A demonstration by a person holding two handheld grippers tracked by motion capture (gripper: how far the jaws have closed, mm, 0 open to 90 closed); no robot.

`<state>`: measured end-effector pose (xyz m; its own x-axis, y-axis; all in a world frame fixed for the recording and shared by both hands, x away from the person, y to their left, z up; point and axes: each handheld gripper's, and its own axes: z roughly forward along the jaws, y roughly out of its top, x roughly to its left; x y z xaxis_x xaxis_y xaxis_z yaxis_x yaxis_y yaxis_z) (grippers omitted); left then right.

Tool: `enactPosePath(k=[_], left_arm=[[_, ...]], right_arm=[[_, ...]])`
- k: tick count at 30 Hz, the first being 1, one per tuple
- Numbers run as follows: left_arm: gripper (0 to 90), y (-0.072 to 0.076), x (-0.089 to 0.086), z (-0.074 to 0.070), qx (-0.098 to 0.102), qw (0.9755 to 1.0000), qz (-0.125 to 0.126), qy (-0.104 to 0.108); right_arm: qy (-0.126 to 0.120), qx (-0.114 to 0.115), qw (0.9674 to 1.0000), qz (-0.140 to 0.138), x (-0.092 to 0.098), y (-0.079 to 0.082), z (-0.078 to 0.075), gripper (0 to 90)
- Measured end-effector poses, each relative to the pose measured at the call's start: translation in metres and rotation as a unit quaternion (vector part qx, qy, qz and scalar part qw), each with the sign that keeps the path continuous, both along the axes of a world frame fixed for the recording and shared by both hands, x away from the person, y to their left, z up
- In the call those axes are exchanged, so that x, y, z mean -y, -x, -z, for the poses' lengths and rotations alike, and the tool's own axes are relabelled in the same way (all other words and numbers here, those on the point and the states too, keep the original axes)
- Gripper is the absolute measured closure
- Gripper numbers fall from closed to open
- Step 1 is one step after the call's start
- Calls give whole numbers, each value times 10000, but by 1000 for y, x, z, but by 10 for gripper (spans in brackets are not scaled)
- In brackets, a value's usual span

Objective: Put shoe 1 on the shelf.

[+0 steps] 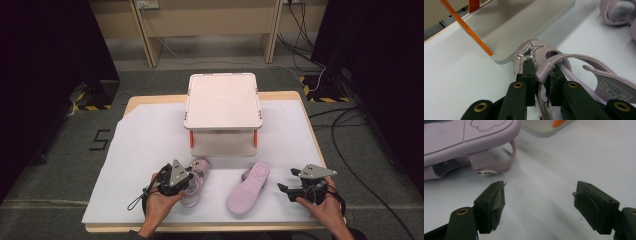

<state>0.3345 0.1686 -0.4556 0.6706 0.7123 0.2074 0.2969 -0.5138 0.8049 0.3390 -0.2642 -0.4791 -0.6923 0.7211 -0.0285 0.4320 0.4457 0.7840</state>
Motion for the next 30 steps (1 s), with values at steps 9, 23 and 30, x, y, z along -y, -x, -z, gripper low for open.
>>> enactPosePath(k=[9,23,30], left_arm=[[796,-16,9,-15,411,9991,-58,-127],[796,-68,44,-9,736,9967,-247,-245],[793,-91,57,1,845,9948,-362,-431]], right_arm=[[67,-27,9999,89,2,-1,2,252],[69,-41,10000,42,0,-2,2,252],[76,-32,10000,20,0,-2,2,252]])
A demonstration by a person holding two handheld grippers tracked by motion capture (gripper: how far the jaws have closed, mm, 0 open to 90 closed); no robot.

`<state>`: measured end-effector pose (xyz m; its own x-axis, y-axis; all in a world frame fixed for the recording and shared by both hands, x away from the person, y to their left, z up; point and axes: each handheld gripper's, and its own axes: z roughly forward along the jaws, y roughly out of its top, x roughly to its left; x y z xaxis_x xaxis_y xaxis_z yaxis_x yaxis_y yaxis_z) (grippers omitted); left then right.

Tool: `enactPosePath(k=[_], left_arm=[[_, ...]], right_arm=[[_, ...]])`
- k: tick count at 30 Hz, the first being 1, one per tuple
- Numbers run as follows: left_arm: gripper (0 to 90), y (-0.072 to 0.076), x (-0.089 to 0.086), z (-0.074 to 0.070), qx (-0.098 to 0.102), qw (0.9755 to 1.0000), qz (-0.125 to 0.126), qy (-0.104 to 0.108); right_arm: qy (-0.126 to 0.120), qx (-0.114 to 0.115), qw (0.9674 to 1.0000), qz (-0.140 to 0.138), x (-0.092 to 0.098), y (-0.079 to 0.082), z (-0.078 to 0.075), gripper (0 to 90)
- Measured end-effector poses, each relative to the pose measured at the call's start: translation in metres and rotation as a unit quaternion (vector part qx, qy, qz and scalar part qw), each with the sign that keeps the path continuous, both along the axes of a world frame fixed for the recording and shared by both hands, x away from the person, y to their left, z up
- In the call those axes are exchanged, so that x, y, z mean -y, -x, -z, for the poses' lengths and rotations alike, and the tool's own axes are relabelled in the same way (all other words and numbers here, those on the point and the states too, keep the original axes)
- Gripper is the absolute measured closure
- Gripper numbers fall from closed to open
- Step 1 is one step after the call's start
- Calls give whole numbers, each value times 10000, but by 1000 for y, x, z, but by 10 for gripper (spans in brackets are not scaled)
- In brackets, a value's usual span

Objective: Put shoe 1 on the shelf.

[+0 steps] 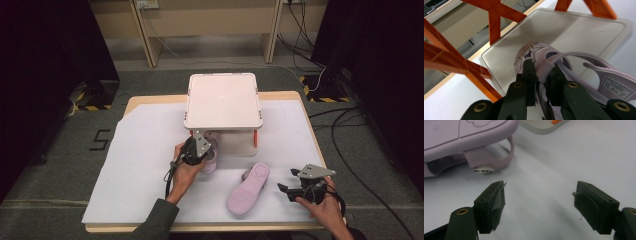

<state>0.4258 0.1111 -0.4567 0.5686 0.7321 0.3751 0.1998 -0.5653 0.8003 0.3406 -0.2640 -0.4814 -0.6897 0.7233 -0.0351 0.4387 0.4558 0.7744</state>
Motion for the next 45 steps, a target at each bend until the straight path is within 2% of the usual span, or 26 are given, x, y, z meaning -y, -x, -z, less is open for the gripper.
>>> enactPosePath(k=[2,5,7,9,10,11,12,13,16,19,21,22,25,27,30,34,37,38,43,44,45], left_arm=[[788,-6,2,3,-65,10000,-33,-38],[731,-11,5,7,-105,9999,-87,43],[569,-10,5,5,-157,9997,-127,133],[481,-7,5,0,-77,9997,-184,144],[434,-6,4,-2,-60,9997,-245,73],[374,-4,3,-5,-52,9995,-283,98],[332,-3,0,-7,-42,9994,-275,217],[324,-1,-2,-10,-49,9989,-300,359],[282,3,-7,-16,-83,9982,-339,483],[261,16,-13,-22,-185,9962,-205,822],[248,27,-18,-24,-183,9948,-97,1000],[239,35,-20,-24,-203,9936,-25,1110],[222,50,-26,-18,-261,9918,102,1243],[201,60,-28,-9,-492,9892,92,1374],[182,65,-28,2,-660,9900,158,1240],[162,64,-25,14,-802,9876,110,1345],[164,63,-16,20,-789,9897,223,1175],[166,61,-12,22,-742,9911,275,1069],[179,54,-6,29,-612,9956,153,699],[200,52,-6,30,-626,9961,116,611],[191,50,-8,30,-698,9954,82,648]], right_arm=[[2,-7,10000,-1,0,0,0,252],[18,-16,10000,1,0,0,0,252],[14,-29,10000,10,0,0,0,252],[27,-14,10000,7,0,0,1,253],[23,-11,10000,7,0,0,1,252],[9,-39,10000,24,0,1,1,252],[8,-28,10000,21,0,0,1,252],[5,-31,10000,24,0,0,1,252],[54,-40,10000,24,0,0,2,252],[25,-32,10000,29,0,0,2,252],[4,-26,10000,26,0,0,1,252],[8,-44,10000,40,0,0,2,252],[1,-32,10000,13,-1,1,1,252],[-7,-4,10000,-6,-1,1,0,252],[-12,9,10000,-36,-2,1,-1,252],[-14,20,10000,-40,-3,2,-2,252],[13,-17,10000,-39,-3,2,-1,252],[10,-19,10000,-33,-2,2,-1,252],[9,-7,10000,-39,-2,2,-1,252],[3,-12,10000,-36,-2,2,-1,252],[6,-9,10000,-38,-2,2,-1,252]])
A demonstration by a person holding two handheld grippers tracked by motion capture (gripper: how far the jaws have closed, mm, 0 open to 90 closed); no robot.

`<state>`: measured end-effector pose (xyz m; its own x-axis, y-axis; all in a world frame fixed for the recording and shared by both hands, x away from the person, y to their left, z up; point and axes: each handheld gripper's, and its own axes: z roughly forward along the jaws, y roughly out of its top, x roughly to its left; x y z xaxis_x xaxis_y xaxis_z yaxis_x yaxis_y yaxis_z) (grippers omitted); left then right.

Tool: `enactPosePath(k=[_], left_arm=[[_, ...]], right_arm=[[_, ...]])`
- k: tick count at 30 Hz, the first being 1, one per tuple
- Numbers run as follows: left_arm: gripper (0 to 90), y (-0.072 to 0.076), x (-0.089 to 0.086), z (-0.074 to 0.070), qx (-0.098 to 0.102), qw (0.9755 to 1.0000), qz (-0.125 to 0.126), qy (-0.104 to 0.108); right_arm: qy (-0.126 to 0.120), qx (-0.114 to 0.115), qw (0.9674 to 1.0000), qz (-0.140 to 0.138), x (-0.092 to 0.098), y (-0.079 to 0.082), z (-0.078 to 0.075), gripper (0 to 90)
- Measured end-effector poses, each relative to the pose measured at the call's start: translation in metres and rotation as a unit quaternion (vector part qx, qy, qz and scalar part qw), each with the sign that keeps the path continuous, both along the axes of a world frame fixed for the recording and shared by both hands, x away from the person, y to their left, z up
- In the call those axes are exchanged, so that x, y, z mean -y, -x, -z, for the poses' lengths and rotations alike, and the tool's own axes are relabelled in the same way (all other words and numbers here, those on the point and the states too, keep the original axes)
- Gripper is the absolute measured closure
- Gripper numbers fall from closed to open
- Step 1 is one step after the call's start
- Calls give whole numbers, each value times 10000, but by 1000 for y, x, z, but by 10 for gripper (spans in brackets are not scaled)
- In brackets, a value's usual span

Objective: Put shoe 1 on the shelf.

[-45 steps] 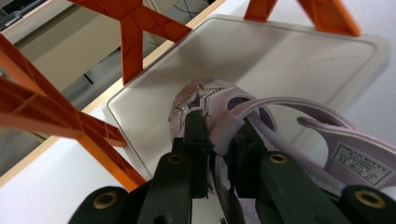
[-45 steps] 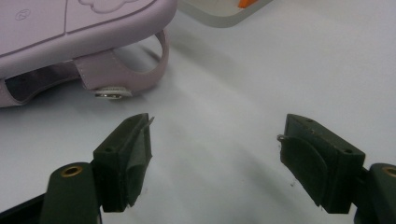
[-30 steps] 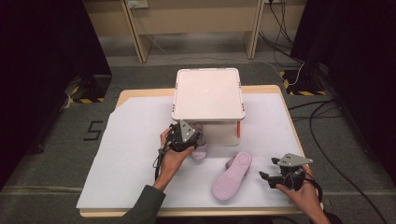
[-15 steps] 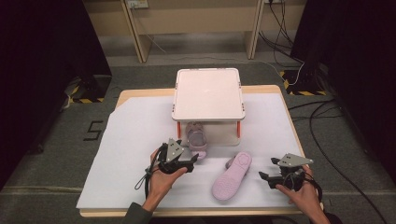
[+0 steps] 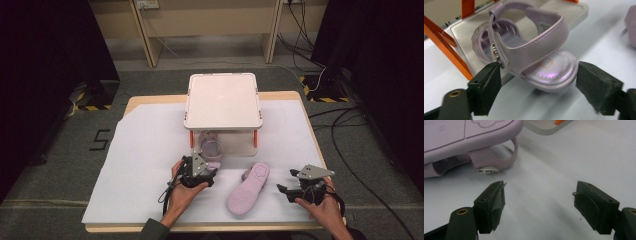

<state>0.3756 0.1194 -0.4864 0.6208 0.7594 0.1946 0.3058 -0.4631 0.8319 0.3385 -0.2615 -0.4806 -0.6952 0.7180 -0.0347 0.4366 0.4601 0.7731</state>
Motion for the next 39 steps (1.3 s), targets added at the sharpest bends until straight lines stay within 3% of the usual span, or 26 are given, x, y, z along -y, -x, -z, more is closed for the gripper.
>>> enactPosePath(k=[1,3,6,8,10,11,12,14,19,24,27,30,32,36,39], left_arm=[[196,-1,-2,-1,-133,9998,59,104],[229,-2,-8,-4,-183,9997,110,72],[281,-2,-18,-9,-43,9998,157,-153],[371,-4,-24,-9,-107,9999,122,-3],[434,-8,-26,-9,11,9999,67,108],[529,-9,-26,-9,146,9999,-14,-83],[541,-12,-27,-9,162,9996,1,-216],[589,-15,-28,-10,159,9998,23,-95],[593,-20,-25,-12,194,9995,39,-265],[598,-32,-23,-11,172,9998,-12,-30],[585,-37,-10,-11,197,9998,50,-58],[549,-39,1,-13,249,9993,-148,-248],[477,-40,3,-14,271,9989,-236,-311],[453,-41,-4,-12,159,9997,-161,-80],[349,-36,-6,-6,146,9999,-79,-13]], right_arm=[[-2,-4,10000,-5,0,0,0,252],[-4,1,10000,-5,0,0,0,252],[-34,17,10000,0,0,0,-1,252],[-22,-3,10000,-5,0,0,0,252],[-17,-17,10000,-3,0,0,1,252],[-11,-15,10000,-8,-1,0,1,252],[-9,-10,10000,-10,-1,0,1,252],[-12,-7,10000,-4,0,-1,1,252],[7,-32,10000,16,0,-1,2,251],[7,-37,10000,18,-1,-1,2,251],[22,-42,10000,41,0,-2,2,251],[41,-40,10000,27,0,-2,3,251],[2,-35,10000,39,0,-1,2,251],[-8,-36,10000,46,2,-1,2,251],[4,-42,10000,26,1,-1,2,251]])
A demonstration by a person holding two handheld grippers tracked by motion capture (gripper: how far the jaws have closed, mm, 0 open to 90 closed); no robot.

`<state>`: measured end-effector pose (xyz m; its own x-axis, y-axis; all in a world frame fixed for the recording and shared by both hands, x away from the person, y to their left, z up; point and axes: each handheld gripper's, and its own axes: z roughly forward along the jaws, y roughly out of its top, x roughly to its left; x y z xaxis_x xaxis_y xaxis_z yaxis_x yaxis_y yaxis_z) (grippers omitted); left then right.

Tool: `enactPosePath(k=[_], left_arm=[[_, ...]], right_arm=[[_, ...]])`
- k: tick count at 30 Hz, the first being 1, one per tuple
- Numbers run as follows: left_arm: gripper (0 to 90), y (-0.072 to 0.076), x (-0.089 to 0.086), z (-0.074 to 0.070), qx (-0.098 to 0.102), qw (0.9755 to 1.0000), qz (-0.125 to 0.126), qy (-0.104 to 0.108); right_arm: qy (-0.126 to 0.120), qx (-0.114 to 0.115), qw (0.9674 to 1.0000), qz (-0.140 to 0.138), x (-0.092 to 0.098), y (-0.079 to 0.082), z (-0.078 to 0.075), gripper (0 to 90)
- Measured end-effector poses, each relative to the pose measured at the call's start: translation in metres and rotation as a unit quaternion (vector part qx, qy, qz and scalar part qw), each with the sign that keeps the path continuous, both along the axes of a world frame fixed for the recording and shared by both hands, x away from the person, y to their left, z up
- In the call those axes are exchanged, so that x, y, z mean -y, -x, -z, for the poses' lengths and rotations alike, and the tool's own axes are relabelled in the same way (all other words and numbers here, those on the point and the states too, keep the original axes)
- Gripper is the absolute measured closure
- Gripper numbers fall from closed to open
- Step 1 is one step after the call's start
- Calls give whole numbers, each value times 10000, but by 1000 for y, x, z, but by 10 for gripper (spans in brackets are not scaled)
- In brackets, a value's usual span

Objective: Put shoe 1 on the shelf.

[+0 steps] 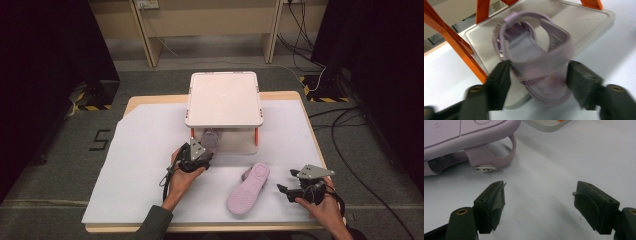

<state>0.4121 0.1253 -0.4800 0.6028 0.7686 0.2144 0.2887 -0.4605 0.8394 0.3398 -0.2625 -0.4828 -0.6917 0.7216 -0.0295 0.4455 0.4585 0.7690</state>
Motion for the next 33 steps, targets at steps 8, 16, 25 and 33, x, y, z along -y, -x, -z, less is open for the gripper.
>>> enactPosePath(k=[8,16,25,33], left_arm=[[303,12,2,0,36,9997,191,-146],[325,5,5,5,-60,9995,40,-298],[408,-9,13,-1,250,9984,-418,-274],[415,-9,14,0,2,9997,-257,-57]], right_arm=[[-13,-2,10000,-1,0,0,0,251],[33,-9,10000,-2,0,0,0,251],[28,-18,10000,-4,-1,0,1,251],[18,-37,10000,29,1,-1,1,251]])
